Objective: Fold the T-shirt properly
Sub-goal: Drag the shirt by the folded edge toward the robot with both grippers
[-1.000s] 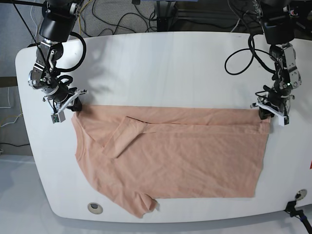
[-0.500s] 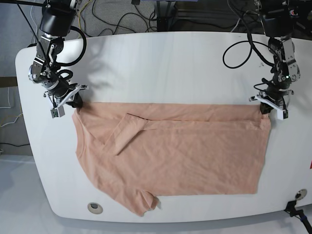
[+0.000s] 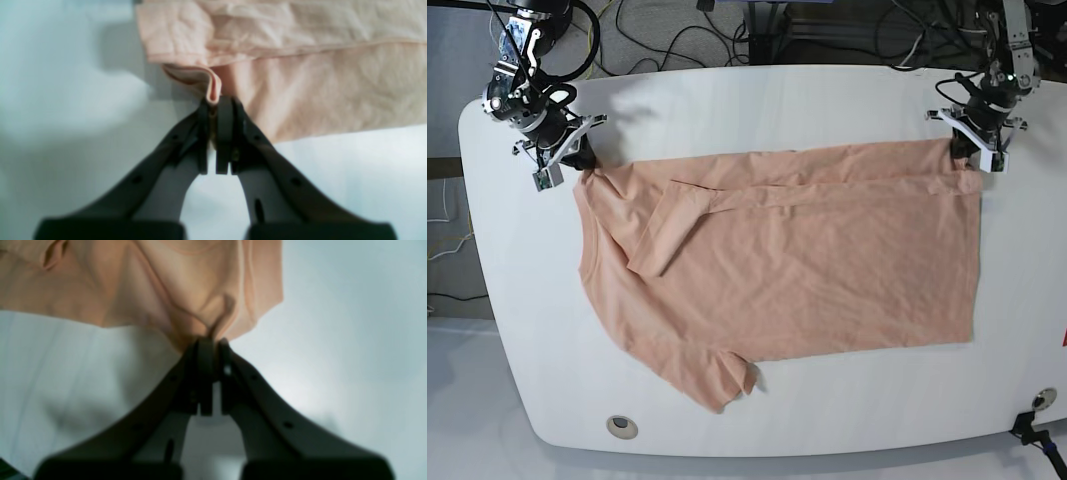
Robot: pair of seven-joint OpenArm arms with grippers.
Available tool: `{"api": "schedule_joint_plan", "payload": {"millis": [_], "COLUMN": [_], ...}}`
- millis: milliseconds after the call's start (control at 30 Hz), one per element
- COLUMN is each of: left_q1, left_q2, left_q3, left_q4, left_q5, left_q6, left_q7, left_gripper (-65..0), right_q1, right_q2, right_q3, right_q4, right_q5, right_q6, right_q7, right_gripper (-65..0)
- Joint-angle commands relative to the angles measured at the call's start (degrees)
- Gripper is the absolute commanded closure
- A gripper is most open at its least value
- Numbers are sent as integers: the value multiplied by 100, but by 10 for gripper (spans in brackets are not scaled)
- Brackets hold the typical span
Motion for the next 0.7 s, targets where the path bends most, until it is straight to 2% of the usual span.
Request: {"api": "schedule_joint_plan", "payload": {"millis": [0,333,667], "left_q1": [161,961,1225], "left_q2": [-66,-66,-66], "left_q3": [-18,-26,-607], "left_q4": [250,505,496], "left_q5": [0,-8,9], "left_q6": [-6,-6,-15], "left_q7": [47,38,47], "left_gripper": [0,0,0], "right_q1": [-207,-1078,-1561], "right_q2": [54,54,63], "right_q3": [-7,-7,397], "right_q4": [41,498,498], "right_q5": [-222,-222,-222], "right_q6": [-9,-9,-9], "right_q7": [-388,-388,-388], "right_gripper": [0,0,0]}}
